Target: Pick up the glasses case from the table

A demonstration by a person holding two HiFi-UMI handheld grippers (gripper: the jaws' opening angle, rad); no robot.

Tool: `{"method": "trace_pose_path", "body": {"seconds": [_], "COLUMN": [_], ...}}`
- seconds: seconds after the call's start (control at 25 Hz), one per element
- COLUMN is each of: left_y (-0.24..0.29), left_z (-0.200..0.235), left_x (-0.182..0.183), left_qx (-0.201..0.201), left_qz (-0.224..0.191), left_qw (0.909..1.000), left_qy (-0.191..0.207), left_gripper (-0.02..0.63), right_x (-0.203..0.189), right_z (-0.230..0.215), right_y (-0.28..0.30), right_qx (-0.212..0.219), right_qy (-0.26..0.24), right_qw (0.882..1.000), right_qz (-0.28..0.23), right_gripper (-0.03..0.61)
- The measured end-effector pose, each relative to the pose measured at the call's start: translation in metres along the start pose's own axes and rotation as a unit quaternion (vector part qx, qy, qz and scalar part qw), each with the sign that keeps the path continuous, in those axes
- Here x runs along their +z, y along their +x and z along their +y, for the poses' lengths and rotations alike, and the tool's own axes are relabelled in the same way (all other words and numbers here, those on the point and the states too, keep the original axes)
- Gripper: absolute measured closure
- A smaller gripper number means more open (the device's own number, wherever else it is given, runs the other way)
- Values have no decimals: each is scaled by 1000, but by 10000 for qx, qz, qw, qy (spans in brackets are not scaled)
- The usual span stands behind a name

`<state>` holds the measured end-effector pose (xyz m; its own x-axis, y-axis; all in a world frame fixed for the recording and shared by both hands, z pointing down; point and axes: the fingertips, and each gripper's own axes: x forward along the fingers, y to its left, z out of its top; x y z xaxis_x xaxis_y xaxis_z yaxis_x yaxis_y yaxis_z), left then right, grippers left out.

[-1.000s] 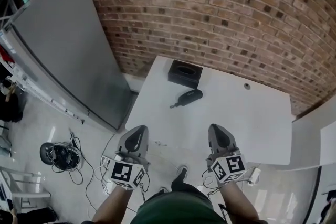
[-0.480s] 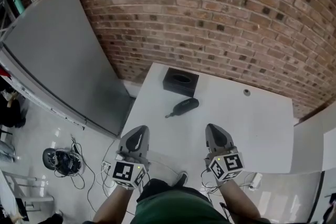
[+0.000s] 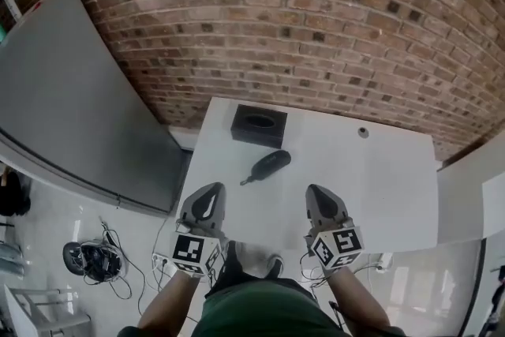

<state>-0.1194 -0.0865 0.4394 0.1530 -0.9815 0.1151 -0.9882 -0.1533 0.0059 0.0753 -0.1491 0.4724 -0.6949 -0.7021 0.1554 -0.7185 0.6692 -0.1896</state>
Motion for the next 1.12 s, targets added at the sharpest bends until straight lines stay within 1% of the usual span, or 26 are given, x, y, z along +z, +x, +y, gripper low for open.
{"method": "trace_pose_path", "body": {"seconds": [0.16, 0.32, 0.52, 0.72, 0.88, 1.12], "left_y": [35, 64, 89, 105, 107, 99], "left_z": [18, 34, 46, 55, 58, 60], "left_x": [-15, -29, -49, -67, -77, -93], "left_qx": [-399, -788, -1201, -1479, -1562, -1629], "left_qz": [200, 266, 500, 683, 743, 1052], "left_qw": [9990, 9965, 9915, 9866, 9849, 9810], "left_qy": [49, 21, -46, -12, 43, 11], "left_gripper": [600, 600, 600, 600, 600, 600], "right_x": [-9, -16, -30, -48, -75, -114], "right_z": [-8, -13, -12, -9, -15, -28], "right_y": [19, 36, 59, 86, 103, 125], "right_qx": [-409, -802, -1121, -1202, -1280, -1266], "right_qy": [154, 184, 290, 476, 737, 1385], "right_qw": [9990, 9963, 9924, 9900, 9860, 9751], "right_qz": [118, 258, 411, 566, 780, 1184], "right_gripper": [577, 577, 577, 577, 575, 492]}}
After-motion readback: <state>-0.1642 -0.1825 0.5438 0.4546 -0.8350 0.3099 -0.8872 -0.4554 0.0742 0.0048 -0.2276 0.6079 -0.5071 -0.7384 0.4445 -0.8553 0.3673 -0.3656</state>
